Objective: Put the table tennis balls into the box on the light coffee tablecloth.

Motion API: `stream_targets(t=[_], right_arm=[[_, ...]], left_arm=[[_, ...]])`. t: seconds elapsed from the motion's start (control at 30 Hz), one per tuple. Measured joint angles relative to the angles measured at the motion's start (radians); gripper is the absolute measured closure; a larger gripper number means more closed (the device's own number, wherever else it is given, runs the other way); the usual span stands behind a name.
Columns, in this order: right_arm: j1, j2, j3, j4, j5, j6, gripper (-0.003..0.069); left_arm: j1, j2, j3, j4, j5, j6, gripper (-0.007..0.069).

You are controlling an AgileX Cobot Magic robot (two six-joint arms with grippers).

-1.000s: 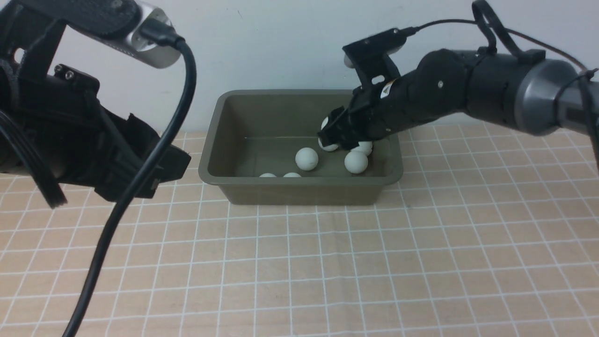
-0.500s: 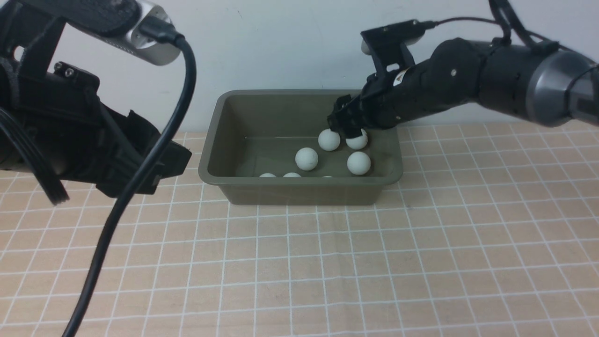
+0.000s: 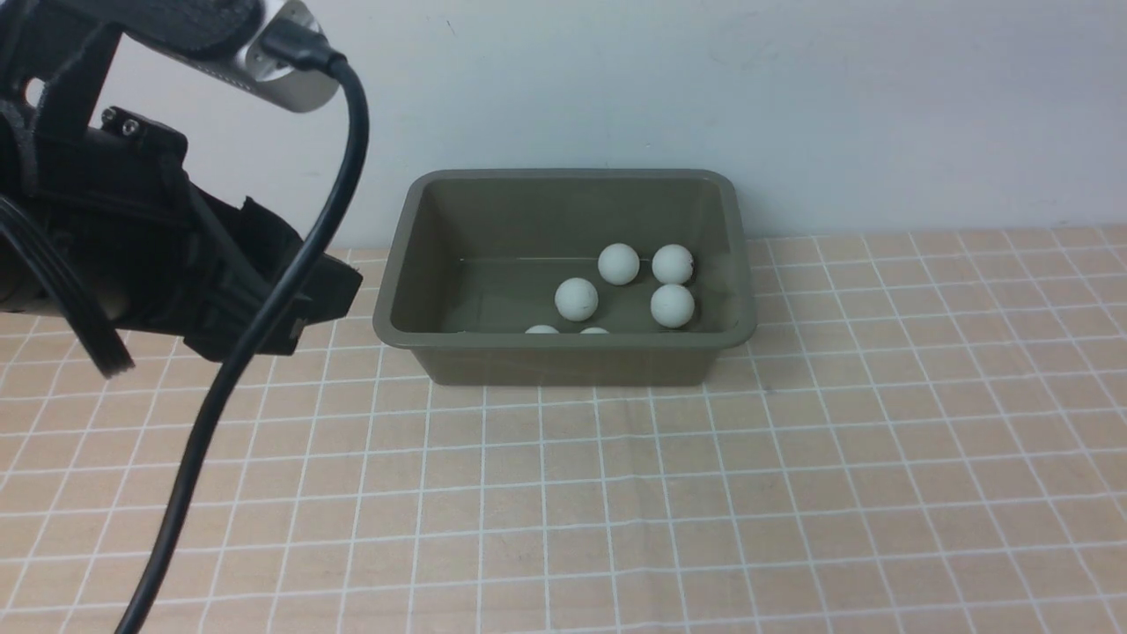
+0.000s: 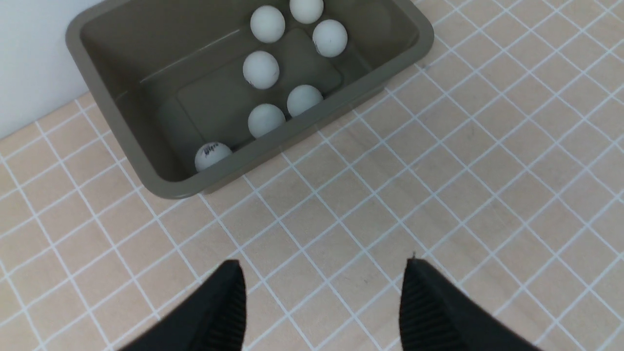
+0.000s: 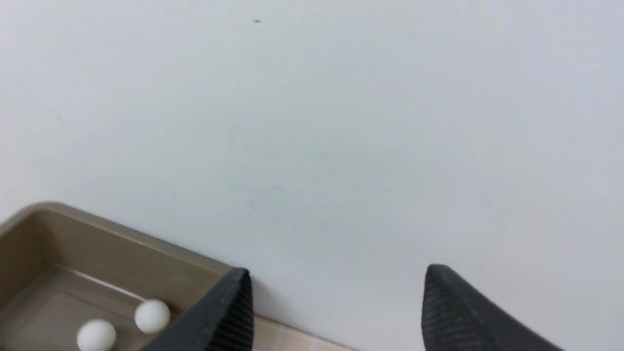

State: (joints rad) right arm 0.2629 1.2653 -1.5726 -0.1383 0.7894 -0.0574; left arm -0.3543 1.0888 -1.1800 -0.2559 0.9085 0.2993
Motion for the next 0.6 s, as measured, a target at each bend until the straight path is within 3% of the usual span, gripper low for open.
stream_targets(t=[0.3,0.37,0.6], right_arm=[[0.0,-0.314,0.308,0.106,0.113,-0.106,0.0277],[0.0,-0.445,0.516,0.16,0.06,-0.141,0.0291],[0.0,-0.765,0.945,0.261,-0.166,-0.168,0.0323]], left_arm=[[0.0,0.0,0.0,-0.017,-0.038,0.0,0.0272],[0.0,0.0,0.0,-0.026,-0.039,0.001,0.0272],[0.0,0.0,0.0,-0.031,-0.04,0.008,0.0272]])
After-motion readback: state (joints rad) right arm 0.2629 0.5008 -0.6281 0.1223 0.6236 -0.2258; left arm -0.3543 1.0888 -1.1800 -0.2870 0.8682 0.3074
